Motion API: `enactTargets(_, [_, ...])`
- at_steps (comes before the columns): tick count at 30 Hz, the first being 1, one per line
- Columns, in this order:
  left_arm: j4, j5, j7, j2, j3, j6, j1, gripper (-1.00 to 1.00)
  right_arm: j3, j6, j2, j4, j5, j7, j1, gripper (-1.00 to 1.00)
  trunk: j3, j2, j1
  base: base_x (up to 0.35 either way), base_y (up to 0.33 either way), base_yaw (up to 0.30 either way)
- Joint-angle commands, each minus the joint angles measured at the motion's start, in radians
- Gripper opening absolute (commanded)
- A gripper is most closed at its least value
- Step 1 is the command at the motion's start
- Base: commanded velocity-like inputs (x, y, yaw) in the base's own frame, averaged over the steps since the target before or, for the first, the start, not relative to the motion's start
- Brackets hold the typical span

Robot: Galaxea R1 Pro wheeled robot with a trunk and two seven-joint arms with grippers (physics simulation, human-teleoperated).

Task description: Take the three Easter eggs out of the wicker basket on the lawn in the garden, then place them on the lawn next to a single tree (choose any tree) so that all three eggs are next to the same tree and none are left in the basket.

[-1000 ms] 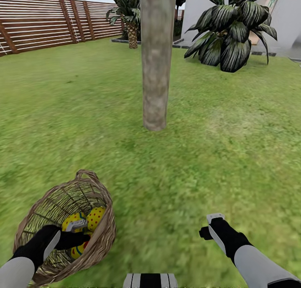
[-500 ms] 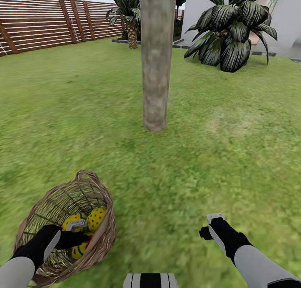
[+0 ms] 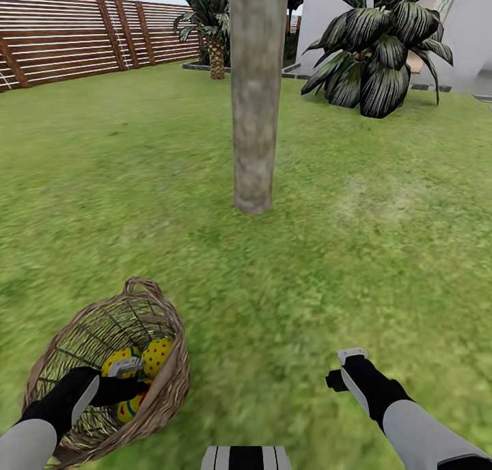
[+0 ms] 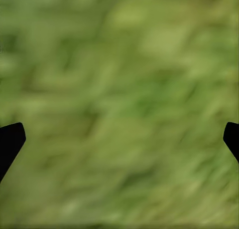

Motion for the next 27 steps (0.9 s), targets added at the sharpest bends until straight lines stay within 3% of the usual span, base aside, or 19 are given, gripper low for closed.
enactTargets(1, [-0.001,0.008,0.001,0.0,0.002,0.008,0.0,1.0,0.008,0.005,-0.001,-0.002,-0.011,-0.007,0.0,1.0,-0.001,0.0,0.0,0.0,0.0,0.0])
enactTargets(7, [-0.001,0.01,0.001,0.0,0.002,0.008,0.0,1.0,0.009,0.005,-0.001,-0.002,-0.011,-0.007,0.0,1.0,-0.001,0.0,0.0,0.0,0.0,0.0])
enactTargets(12, [0.0,0.01,0.001,-0.001,0.002,0.008,0.0,1.0,0.009,0.005,-0.001,-0.002,-0.011,-0.007,0.0,1.0,-0.02,-0.001,0.002,0.0,0.0,0.0])
enactTargets(27, [-0.001,0.01,0.001,-0.018,0.002,0.007,0.0,1.0,0.009,0.005,-0.001,-0.002,-0.009,-0.007,0.0,1.0,-0.02,-0.001,0.002,0.0,0.0,0.0])
